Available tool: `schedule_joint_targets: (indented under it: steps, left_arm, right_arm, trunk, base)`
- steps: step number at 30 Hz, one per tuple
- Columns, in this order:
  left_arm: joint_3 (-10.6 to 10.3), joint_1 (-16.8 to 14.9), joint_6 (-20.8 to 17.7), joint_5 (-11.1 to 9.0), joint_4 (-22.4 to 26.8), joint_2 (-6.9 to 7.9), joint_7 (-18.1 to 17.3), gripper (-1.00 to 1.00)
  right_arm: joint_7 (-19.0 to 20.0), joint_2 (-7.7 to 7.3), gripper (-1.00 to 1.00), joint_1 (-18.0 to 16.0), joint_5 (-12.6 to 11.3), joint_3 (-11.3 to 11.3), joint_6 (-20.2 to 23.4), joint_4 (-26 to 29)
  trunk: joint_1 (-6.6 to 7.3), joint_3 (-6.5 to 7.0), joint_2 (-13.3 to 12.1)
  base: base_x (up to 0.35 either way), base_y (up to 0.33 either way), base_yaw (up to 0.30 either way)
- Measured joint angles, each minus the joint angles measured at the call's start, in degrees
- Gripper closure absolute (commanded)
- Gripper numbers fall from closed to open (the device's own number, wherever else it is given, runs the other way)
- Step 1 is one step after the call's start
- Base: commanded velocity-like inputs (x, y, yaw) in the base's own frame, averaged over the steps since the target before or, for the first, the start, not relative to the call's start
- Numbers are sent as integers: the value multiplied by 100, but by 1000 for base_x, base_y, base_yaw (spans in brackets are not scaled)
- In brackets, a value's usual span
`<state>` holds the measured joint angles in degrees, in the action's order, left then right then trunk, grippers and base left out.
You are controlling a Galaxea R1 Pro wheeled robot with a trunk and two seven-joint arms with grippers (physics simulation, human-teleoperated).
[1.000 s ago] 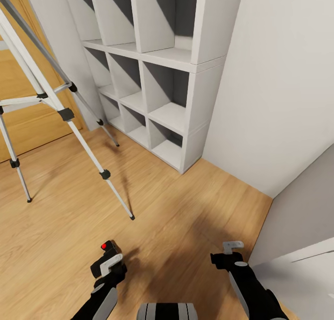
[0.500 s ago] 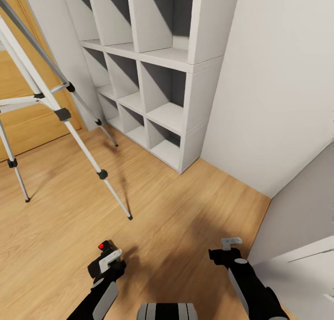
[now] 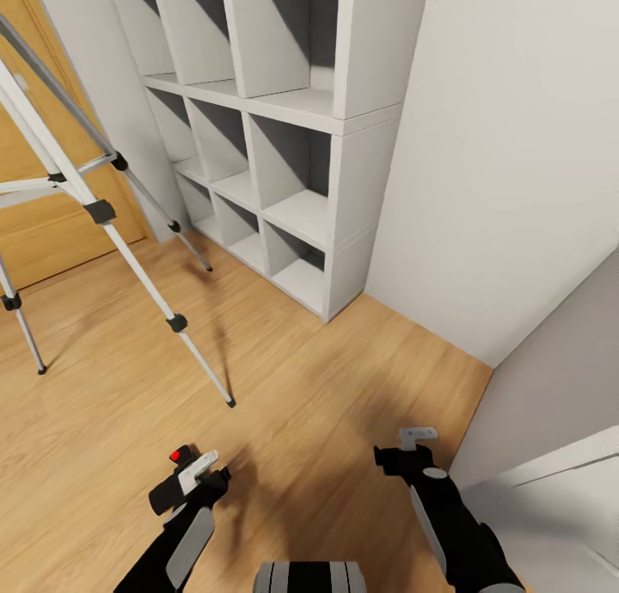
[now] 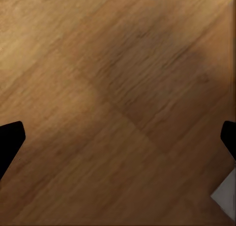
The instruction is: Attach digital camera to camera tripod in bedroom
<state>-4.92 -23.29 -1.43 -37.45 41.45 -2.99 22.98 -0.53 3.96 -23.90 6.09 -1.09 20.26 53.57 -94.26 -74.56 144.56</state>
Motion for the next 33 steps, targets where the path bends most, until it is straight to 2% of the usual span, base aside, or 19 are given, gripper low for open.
schedule_joint_targets:
  steps: [11, 18, 21, 22, 26, 33]
  left_arm:
    - [-27, 0, -21, -49, 354, -32, 355, -100]
    - [-24, 0, -215, -63, 579, -36, 580, -100]
    - [-19, 0, -311, -64, 675, -37, 676, -100]
    - [-15, 0, -452, -64, 727, -37, 770, -100]
    - [-10, 1, -486, -64, 723, -38, 774, -100]
    - [-7, 1, -496, -65, 697, -38, 774, -100]
  right_arm:
    - [25, 10, -100, 0, 0, 5, 4, 354]
    - [26, 24, -100, 0, 0, 9, -10, 478]
    - [27, 57, -100, 0, 5, 11, -14, 468]
    - [23, 140, -100, 1, 22, 10, -27, 442]
    - [19, 214, -100, 0, 45, 7, -42, 387]
    - [25, 229, -100, 0, 57, 6, -47, 367]
  trunk:
    - [0, 0, 0]
    - [0, 0, 0]
    - [0, 0, 0]
    - [0, 0, 0]
    - [0, 0, 0]
    - [-18, -154, 9]
  base:
    - [0, -4, 0]
    - [0, 0, 0]
    - [0, 0, 0]
    - [0, 0, 0]
    - [0, 0, 0]
    - [0, 0, 0]
